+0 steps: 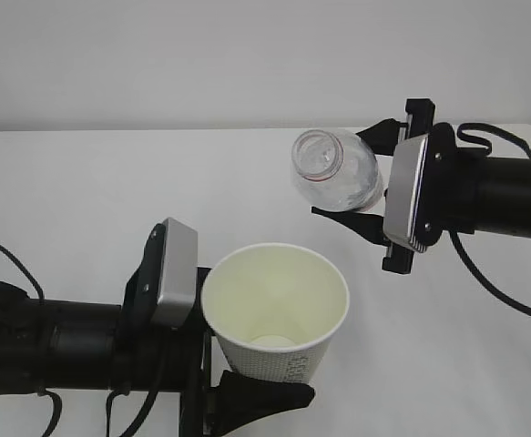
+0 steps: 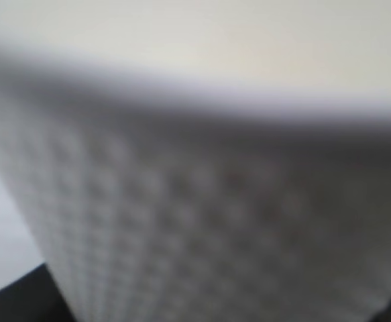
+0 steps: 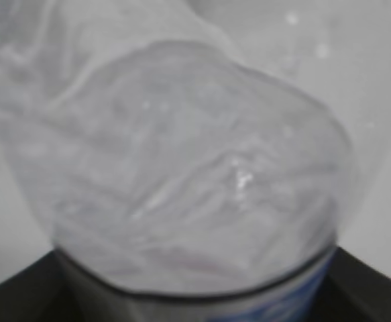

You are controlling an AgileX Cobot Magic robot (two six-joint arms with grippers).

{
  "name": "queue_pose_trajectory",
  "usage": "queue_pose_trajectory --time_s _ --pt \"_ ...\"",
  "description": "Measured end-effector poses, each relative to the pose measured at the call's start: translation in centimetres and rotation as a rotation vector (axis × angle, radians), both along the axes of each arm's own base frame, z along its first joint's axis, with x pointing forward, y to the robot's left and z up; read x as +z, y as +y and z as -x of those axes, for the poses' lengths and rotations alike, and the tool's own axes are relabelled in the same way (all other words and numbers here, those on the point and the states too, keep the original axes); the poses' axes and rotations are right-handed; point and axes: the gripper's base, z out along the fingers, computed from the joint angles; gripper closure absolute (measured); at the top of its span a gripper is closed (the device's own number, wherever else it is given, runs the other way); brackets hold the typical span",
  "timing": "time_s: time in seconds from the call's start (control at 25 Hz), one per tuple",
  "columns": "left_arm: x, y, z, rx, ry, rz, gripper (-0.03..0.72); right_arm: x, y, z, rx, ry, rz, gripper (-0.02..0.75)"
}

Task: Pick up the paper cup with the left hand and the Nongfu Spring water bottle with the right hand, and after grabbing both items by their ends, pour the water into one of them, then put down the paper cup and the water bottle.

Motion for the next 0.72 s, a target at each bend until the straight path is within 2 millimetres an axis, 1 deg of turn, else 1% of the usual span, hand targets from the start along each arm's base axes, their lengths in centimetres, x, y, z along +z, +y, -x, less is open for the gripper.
queue_pose_trajectory --time_s 0.2,0.36,0.52,0.72 --pt "0.04 -0.06 -0.06 0.013 0.003 0.004 0.174 0.04 -0.03 -0.05 0.002 -0.032 0.019 0.215" --pt "0.06 -0.05 -0.15 0.023 0.005 0.007 0.175 0.36 0.05 -0.08 0.004 -0.052 -0.012 0.215" --pt "0.15 -0.06 -0.43 0.053 0.009 0.016 0.175 0.48 0.04 -0.13 0.008 -0.093 0.003 0.215" --pt "0.27 -0.05 -0.48 0.059 0.007 0.02 0.175 0.64 -0.08 -0.33 -0.016 -0.113 -0.003 0.215"
